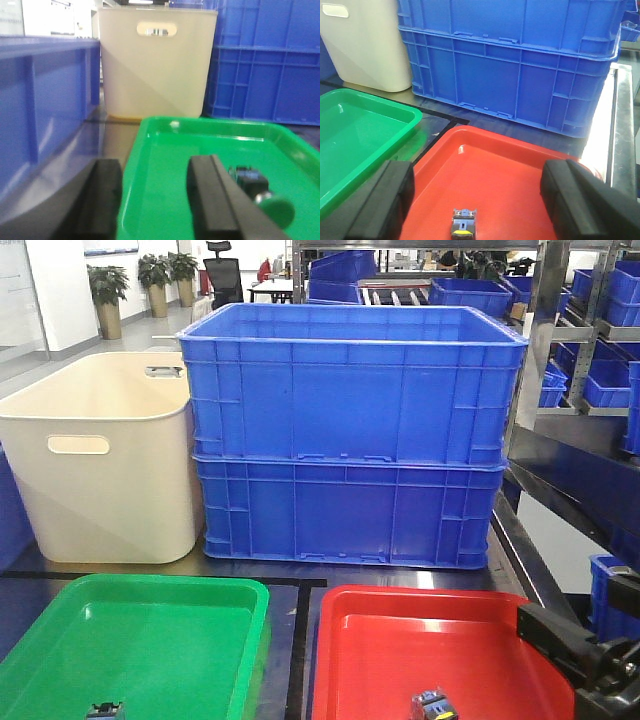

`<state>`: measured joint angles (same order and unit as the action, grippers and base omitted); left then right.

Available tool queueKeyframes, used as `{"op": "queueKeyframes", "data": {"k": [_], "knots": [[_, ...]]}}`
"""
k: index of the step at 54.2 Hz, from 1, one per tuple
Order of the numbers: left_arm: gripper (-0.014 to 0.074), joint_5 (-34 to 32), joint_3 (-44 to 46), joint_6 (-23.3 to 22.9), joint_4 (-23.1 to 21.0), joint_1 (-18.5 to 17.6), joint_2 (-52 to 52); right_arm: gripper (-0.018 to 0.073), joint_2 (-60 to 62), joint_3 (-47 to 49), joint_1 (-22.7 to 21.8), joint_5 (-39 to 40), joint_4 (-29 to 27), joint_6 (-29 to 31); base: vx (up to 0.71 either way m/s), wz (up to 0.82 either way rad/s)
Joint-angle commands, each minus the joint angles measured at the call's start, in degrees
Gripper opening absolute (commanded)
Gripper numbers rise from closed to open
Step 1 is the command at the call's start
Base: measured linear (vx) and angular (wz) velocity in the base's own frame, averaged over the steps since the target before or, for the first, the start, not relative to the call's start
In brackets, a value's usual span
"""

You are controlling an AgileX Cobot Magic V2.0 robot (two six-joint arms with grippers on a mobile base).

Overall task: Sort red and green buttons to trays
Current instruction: 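Open both grippers to drop the buttons into their matching trays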

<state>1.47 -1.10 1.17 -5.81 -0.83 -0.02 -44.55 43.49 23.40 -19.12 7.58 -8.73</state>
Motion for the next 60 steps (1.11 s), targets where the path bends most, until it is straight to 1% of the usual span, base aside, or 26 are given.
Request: {"op": "queueKeyframes", "data": {"k": [1, 4, 7, 13, 15, 18, 60], "knots": [[0.0271, -1.0, 1.1, -1.2, 2.1, 0.1, -1.0, 0.0564, 0.3, 2.0, -0.1, 4.2, 0.4, 0.0, 0.00, 0.00], [0.0192, -0.8, 0.9, -1.2, 5.0, -0.3, -1.0, 0.0564, 0.3, 2.0, -0.1, 4.3, 0.4, 0.0, 0.00, 0.00], [0.0134, -0.8, 0.7, -1.2, 7.3, -1.0, -1.5, 0.0564, 0.3, 2.0, -0.1, 3.9, 0.4, 0.0, 0.00, 0.00], [0.0008, -2.3, 0.7, -1.2, 8.4, -2.6, -1.5, 0.0564, 0.3, 2.0, -0.1, 3.4, 0.4, 0.0, 0.00, 0.00], [-0.0009, -2.4, 0.7, -1.2, 8.4, -3.1, -1.5, 0.0564, 0.3, 2.0, -0.1, 3.4, 0.4, 0.0, 0.00, 0.00], [-0.0008, -2.3, 0.7, -1.2, 8.4, -3.5, -1.5, 0.0564, 0.3, 2.0, -0.1, 3.4, 0.4, 0.0, 0.00, 0.00], [-0.0007, -2.1, 0.7, -1.2, 8.4, -3.4, -1.5, 0.0564, 0.3, 2.0, -0.1, 3.4, 0.4, 0.0, 0.00, 0.00]]}}
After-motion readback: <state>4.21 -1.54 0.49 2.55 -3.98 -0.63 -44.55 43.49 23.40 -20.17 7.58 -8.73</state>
